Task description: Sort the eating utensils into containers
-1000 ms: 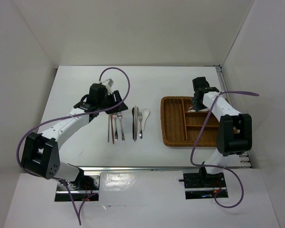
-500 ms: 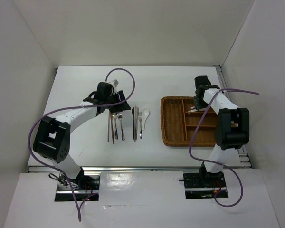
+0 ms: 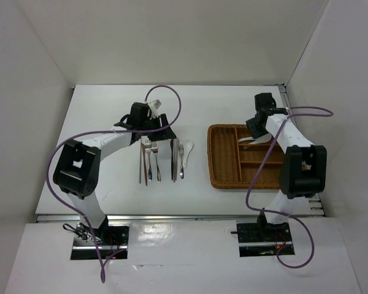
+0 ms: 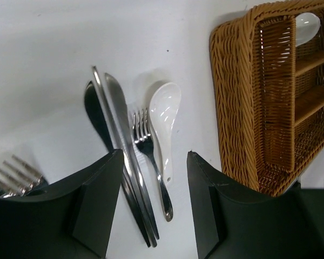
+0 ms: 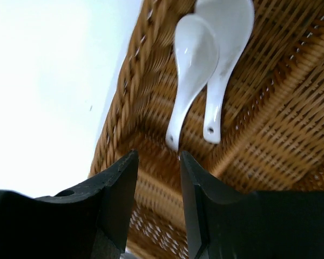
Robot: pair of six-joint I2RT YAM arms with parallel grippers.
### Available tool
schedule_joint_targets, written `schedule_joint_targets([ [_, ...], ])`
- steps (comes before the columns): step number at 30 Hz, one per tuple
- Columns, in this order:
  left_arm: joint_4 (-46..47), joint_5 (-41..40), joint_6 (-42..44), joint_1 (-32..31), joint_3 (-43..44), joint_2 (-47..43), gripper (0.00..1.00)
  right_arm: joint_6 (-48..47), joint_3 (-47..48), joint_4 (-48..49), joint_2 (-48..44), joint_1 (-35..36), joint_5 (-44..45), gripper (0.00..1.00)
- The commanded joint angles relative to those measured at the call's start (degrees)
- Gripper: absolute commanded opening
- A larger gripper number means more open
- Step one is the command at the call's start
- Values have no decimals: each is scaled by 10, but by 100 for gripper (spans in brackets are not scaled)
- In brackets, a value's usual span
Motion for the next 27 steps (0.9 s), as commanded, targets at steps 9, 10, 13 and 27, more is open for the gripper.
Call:
schedule_joint_targets([
  [9, 94, 57, 13, -35, 66, 99, 62, -181, -126, 126, -211, -2, -90, 42],
  [10, 100, 57, 28, -35, 74, 106, 62, -181, -132, 120, -217, -2, -90, 42],
  [13, 88, 52, 37, -35, 102, 135, 62, -194, -145, 102, -241, -2, -90, 42],
  [27, 63, 72, 91, -35, 148, 191, 58, -212, -148, 96, -261, -2, -80, 42],
])
